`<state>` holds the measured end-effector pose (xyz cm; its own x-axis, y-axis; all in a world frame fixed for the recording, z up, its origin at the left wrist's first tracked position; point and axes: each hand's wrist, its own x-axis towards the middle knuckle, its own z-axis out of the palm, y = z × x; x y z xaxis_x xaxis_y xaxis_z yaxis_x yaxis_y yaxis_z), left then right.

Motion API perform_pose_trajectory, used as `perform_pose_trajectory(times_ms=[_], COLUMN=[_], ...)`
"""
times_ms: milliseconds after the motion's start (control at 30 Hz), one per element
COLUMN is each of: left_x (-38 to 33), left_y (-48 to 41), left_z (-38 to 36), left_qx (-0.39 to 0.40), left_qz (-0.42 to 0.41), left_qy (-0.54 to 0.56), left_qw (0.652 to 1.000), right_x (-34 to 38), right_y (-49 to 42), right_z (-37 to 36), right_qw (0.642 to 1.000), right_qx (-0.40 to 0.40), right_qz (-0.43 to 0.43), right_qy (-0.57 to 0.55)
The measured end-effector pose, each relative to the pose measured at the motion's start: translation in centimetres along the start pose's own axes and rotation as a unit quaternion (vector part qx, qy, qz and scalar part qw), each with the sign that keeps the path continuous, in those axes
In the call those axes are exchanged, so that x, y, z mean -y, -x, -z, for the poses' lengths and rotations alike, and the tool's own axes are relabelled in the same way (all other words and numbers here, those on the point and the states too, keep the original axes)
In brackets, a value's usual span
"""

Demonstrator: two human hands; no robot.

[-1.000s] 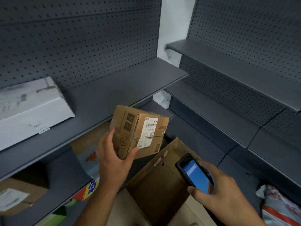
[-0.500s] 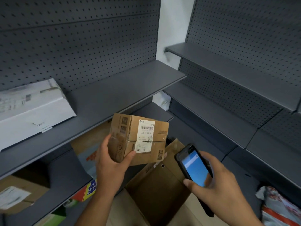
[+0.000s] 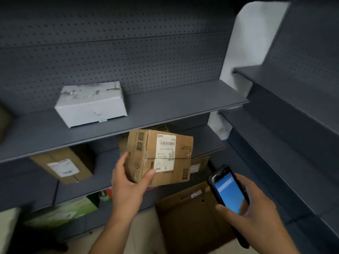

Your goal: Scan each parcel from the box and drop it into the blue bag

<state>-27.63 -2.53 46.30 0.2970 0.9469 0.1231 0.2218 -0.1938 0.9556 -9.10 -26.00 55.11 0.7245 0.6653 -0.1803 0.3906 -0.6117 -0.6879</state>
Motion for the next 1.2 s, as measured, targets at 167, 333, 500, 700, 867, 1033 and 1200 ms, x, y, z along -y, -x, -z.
perform_pose_trajectory(times_ms=[167,333,500,700,867,1033,1200], left_x=[-0.1,0.1,0.6,2.0,3.7,5.9,7.5], left_y=[6.4,12.6,18.9,26.0,33.3,42.0,48.8], left_z=[1.9,5.4,10.5,18.5,26.4,35.4,43.6], left_qx=[-0.088,-0.191,-0.285,-0.396,-0.463,-0.527,-0.571], left_qz=[0.047,0.063,0.103,0.130,0.141,0.164,0.175], left_qy=[0.049,0.044,0.024,0.000,-0.013,-0.003,-0.001], left_qw=[0.994,0.979,0.953,0.909,0.875,0.834,0.802], right_x=[-0.1,1.3,4.4,9.5,13.5,17.4,20.1], right_y=[-0.5,-0.5,1.7,7.0,14.2,24.1,32.8], right_z=[0.3,-1.0,-4.7,-11.2,-17.2,-23.1,-29.0], right_qw=[0.992,0.977,0.949,0.899,0.851,0.812,0.782], right_qx=[0.068,0.142,0.219,0.309,0.368,0.399,0.418], right_qz=[0.103,0.159,0.226,0.308,0.372,0.423,0.458], right_qy=[0.005,0.004,0.011,0.050,0.043,0.059,0.058])
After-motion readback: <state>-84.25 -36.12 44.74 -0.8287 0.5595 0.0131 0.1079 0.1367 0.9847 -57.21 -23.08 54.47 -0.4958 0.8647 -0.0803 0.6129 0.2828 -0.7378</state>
